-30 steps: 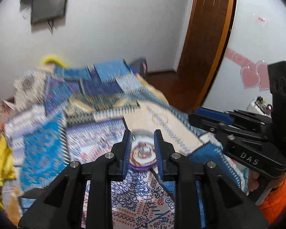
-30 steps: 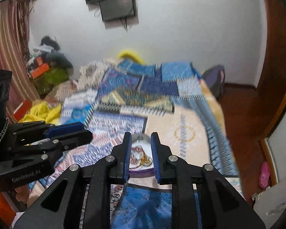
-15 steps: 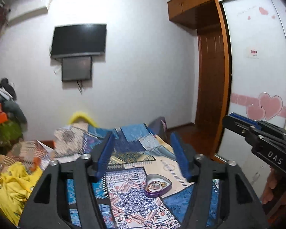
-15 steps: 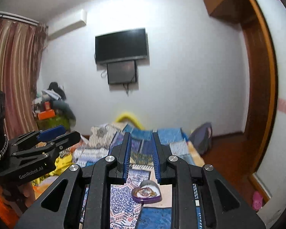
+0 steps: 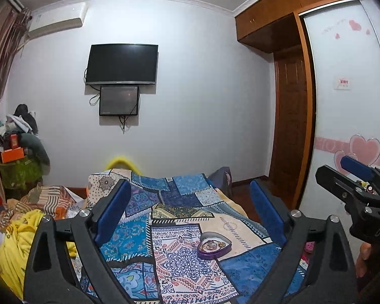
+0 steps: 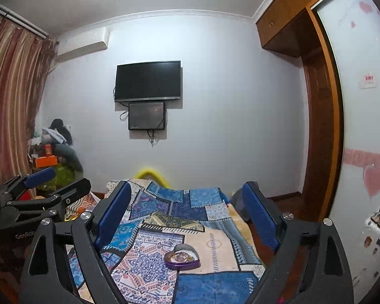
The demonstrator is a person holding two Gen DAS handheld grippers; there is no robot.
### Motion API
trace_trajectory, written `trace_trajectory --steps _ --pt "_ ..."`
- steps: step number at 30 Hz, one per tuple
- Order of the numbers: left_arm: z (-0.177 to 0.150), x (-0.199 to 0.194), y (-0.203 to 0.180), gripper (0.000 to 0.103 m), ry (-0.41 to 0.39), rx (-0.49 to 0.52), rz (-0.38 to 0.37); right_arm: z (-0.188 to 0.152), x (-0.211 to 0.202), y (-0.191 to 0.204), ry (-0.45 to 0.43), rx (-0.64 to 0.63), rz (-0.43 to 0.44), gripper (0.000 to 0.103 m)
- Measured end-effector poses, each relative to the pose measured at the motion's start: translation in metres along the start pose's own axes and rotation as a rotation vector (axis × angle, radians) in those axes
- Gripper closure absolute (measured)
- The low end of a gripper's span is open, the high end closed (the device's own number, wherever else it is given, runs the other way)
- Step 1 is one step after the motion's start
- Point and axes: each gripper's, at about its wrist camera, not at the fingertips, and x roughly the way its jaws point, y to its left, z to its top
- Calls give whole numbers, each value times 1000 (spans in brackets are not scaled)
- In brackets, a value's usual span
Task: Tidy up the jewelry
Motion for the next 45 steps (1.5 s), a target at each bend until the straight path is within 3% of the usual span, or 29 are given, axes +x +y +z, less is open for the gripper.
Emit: trace_trajectory --steps 45 --pt "-7 -3 -6 2 20 -8 -22 -6 -15 -11 59 14 10 16"
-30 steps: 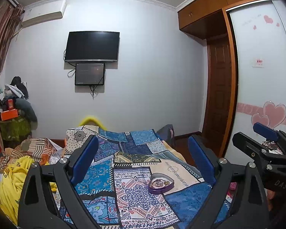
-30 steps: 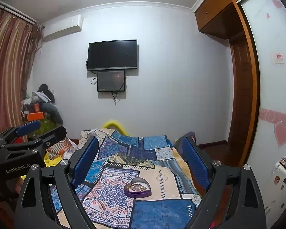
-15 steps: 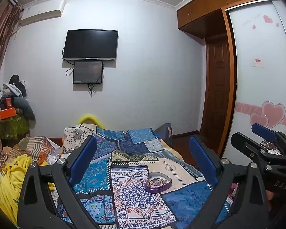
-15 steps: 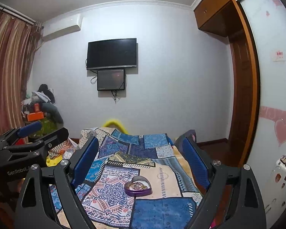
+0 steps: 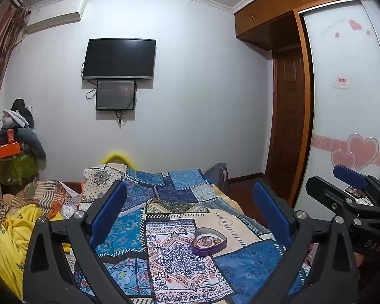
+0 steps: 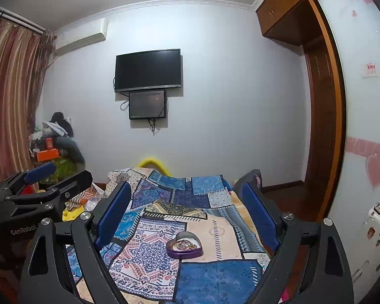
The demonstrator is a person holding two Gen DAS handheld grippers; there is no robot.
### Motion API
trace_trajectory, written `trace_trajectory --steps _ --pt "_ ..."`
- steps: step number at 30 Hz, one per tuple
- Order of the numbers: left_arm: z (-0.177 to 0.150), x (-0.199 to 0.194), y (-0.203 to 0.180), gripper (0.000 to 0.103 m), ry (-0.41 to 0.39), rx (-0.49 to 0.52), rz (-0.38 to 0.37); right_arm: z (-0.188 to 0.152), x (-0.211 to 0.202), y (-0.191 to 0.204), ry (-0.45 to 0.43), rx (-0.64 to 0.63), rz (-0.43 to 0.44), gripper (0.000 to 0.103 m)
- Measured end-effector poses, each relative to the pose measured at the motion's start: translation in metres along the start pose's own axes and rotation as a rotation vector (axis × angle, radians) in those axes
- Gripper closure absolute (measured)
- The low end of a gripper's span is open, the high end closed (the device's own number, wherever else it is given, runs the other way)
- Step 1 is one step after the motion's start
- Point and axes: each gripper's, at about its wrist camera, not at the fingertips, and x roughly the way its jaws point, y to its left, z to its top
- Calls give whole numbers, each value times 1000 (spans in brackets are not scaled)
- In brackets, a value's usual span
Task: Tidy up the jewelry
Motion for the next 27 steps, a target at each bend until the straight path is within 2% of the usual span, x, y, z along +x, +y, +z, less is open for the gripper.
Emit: trace_trajectory --steps 27 --pt "-4 9 -1 2 28 2 -24 -2 4 -8 12 32 -5 16"
